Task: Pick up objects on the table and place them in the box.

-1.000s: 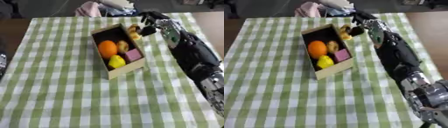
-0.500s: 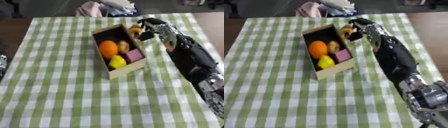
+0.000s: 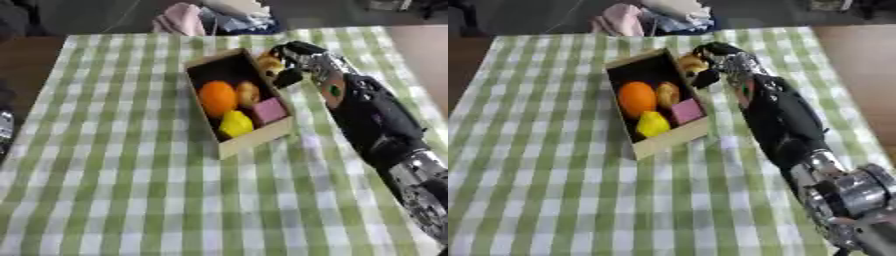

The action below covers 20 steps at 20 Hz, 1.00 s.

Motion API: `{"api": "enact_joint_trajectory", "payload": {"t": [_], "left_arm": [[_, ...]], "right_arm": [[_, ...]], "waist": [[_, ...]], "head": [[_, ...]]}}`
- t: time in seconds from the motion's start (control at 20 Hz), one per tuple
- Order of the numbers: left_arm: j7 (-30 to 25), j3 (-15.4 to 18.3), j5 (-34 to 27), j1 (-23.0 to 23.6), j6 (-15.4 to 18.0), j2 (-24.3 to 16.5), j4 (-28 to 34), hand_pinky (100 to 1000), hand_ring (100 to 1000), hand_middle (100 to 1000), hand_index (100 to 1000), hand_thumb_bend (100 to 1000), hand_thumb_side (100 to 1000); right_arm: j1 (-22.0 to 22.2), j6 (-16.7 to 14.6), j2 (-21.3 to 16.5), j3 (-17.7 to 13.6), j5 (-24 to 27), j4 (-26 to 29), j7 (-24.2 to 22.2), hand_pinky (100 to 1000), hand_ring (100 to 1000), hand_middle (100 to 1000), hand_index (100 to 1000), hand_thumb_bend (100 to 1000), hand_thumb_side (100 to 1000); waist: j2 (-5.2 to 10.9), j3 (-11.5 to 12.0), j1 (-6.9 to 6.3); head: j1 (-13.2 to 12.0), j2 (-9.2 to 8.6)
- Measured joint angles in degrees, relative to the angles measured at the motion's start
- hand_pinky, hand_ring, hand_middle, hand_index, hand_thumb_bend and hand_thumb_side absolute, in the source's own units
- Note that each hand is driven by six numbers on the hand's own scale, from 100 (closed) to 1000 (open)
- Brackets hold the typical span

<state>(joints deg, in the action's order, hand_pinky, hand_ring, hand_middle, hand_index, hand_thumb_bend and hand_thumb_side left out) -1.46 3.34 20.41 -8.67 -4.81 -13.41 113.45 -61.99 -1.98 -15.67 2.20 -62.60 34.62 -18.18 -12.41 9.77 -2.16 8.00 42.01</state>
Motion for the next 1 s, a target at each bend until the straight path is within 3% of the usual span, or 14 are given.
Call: {"api": "enact_joint_trajectory", "payload": {"t": [0.3, 0.5, 0.55, 0.75, 1.0], "left_arm": [[-0.1, 0.0, 0.0, 0.0, 0.0, 0.3, 0.0, 729, 531, 670, 821, 100, 742], [-0.1, 0.0, 0.0, 0.0, -0.1, 0.3, 0.0, 729, 530, 670, 820, 100, 746], [-0.1, 0.0, 0.0, 0.0, -0.1, 0.3, 0.0, 729, 530, 669, 820, 100, 748], [-0.1, 0.0, 0.0, 0.0, -0.1, 0.3, 0.0, 728, 529, 669, 820, 100, 752], [0.1, 0.0, 0.0, 0.0, -0.2, 0.3, 0.0, 728, 528, 669, 820, 100, 756]], "right_arm": [[0.0, 1.2, 0.4, 0.0, -3.6, -0.1, 1.0, 775, 752, 742, 772, 100, 315], [0.1, 1.5, 0.6, 0.0, -5.4, -0.2, 2.3, 765, 728, 704, 658, 100, 307], [0.2, 1.5, 0.7, 0.0, -5.8, -0.2, 2.9, 757, 712, 677, 566, 100, 299], [0.5, 1.6, 0.8, 0.0, -7.2, -0.2, 7.1, 728, 673, 617, 351, 100, 272], [1.0, 0.9, 0.9, 0.0, -8.2, -0.2, 13.2, 702, 658, 596, 250, 100, 256]], "waist": [[0.00, 0.2, 0.00], [0.00, 0.2, 0.00], [0.00, 0.2, 0.00], [0.00, 0.2, 0.00], [0.00, 0.1, 0.00]], "head": [[0.2, 0.00], [0.2, 0.00], [0.2, 0.00], [0.2, 0.00], [0.2, 0.00]]}}
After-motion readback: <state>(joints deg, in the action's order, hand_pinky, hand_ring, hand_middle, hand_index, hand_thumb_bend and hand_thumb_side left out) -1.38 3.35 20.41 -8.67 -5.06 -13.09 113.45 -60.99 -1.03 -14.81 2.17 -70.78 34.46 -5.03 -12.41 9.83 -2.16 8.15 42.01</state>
